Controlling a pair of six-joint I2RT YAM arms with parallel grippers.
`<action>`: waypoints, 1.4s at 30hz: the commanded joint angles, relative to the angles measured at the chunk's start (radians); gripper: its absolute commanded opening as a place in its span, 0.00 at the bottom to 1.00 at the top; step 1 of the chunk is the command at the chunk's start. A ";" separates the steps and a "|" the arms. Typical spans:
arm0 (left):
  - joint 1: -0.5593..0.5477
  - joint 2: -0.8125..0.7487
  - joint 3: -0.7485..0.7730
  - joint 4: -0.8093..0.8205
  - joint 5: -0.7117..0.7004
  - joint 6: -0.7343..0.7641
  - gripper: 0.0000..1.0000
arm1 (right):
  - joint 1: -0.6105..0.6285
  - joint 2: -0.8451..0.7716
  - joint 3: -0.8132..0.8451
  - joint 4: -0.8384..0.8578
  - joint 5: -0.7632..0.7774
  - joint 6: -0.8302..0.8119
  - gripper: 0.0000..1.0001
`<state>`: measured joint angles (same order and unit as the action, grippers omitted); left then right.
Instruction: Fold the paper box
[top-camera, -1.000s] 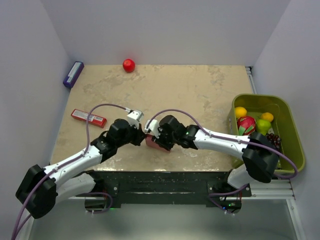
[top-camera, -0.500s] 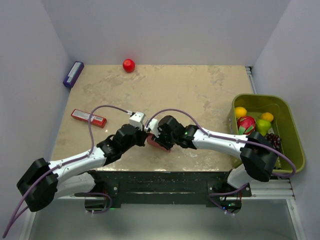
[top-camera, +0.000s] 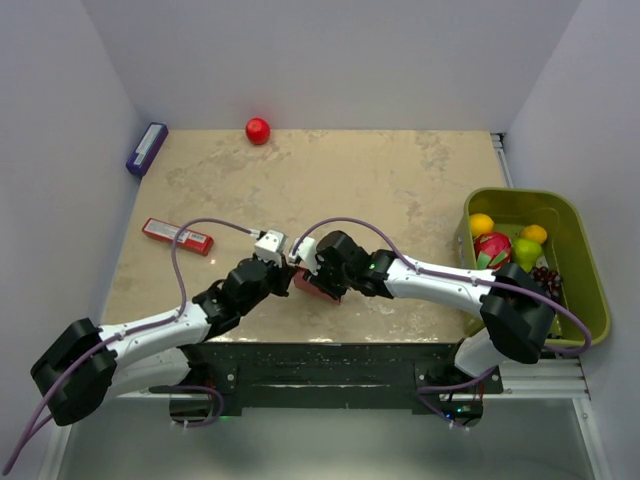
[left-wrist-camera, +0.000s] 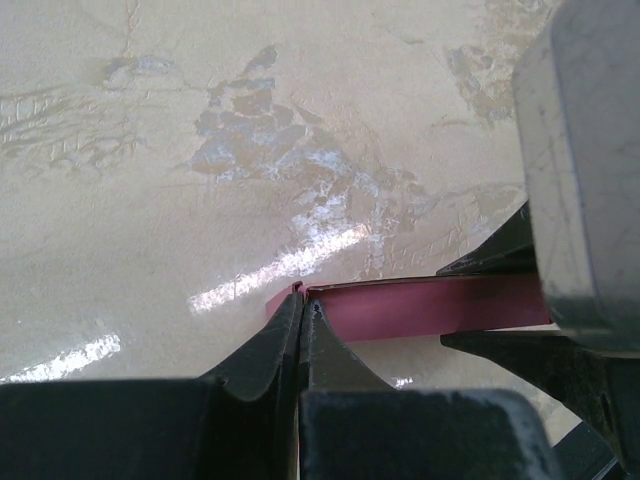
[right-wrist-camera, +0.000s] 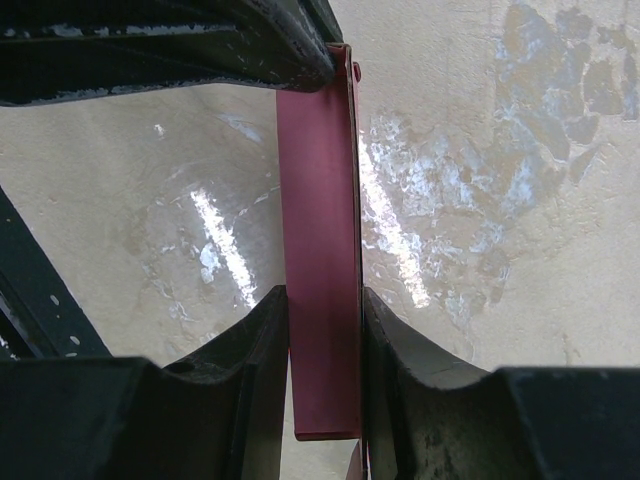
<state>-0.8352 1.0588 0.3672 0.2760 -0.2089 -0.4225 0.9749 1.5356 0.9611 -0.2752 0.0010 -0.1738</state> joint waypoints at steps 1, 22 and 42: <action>-0.035 0.013 -0.074 -0.078 0.052 0.027 0.00 | -0.012 0.012 0.004 0.085 0.037 -0.020 0.30; -0.130 0.076 -0.022 -0.198 -0.196 -0.091 0.00 | -0.013 -0.028 -0.016 0.100 0.056 -0.046 0.33; -0.159 0.101 0.006 -0.274 -0.196 -0.111 0.00 | -0.116 -0.094 -0.062 0.163 -0.102 -0.158 0.31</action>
<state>-0.9726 1.1046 0.4019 0.2218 -0.4526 -0.5003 0.8928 1.4960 0.9043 -0.2207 -0.1505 -0.3149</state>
